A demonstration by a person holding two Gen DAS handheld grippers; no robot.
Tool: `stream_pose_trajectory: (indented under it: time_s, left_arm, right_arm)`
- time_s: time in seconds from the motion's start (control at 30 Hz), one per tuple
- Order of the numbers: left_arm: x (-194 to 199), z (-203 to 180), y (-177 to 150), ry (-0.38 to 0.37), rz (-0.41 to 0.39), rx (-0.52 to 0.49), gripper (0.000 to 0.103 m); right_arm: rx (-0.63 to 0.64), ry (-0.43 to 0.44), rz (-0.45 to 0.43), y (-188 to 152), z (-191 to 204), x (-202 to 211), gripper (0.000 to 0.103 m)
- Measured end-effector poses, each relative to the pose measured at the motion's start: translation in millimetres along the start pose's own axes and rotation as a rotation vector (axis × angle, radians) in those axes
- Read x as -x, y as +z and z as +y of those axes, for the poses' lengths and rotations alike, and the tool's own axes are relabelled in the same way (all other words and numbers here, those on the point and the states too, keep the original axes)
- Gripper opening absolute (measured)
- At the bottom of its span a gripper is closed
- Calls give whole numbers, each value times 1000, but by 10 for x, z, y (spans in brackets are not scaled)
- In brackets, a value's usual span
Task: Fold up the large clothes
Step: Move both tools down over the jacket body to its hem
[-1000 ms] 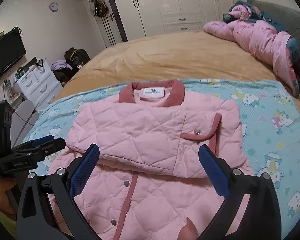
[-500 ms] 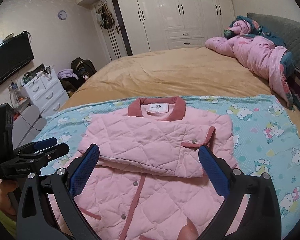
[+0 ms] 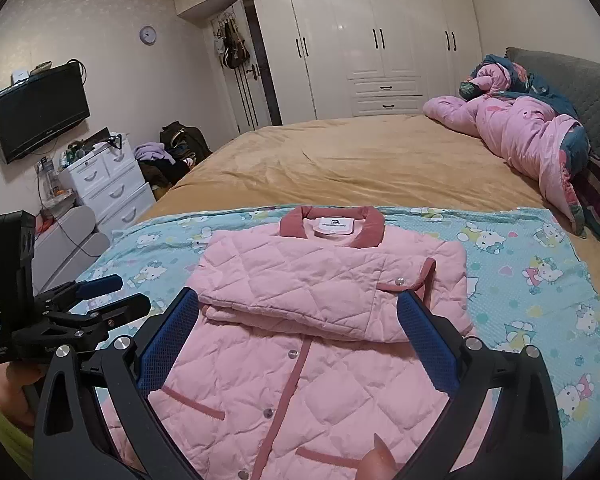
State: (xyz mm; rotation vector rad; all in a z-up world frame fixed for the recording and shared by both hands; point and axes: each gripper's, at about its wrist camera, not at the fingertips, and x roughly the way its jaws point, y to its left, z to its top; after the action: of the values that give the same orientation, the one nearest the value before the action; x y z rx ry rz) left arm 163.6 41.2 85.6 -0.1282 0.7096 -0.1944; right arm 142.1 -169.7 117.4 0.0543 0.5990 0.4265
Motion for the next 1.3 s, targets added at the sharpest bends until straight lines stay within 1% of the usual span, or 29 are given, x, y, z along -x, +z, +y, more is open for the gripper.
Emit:
stream_pose_trajectory:
  time_s: [0.3, 0.5, 0.87, 1.3]
  left_arm:
    - [148, -29, -183, 15, -11, -13, 94]
    - [211, 10, -398, 11, -24, 15, 94]
    - [160, 175, -790, 46, 23, 32, 94]
    - [174, 369, -1079, 100, 55, 28, 94]
  right_arm:
    - [11, 3, -2, -147, 40, 155, 99]
    - [20, 1, 7, -308, 22, 232, 99]
    - [13, -7, 20, -652, -54, 319, 99]
    - [-17, -52, 67, -990, -188, 293, 99]
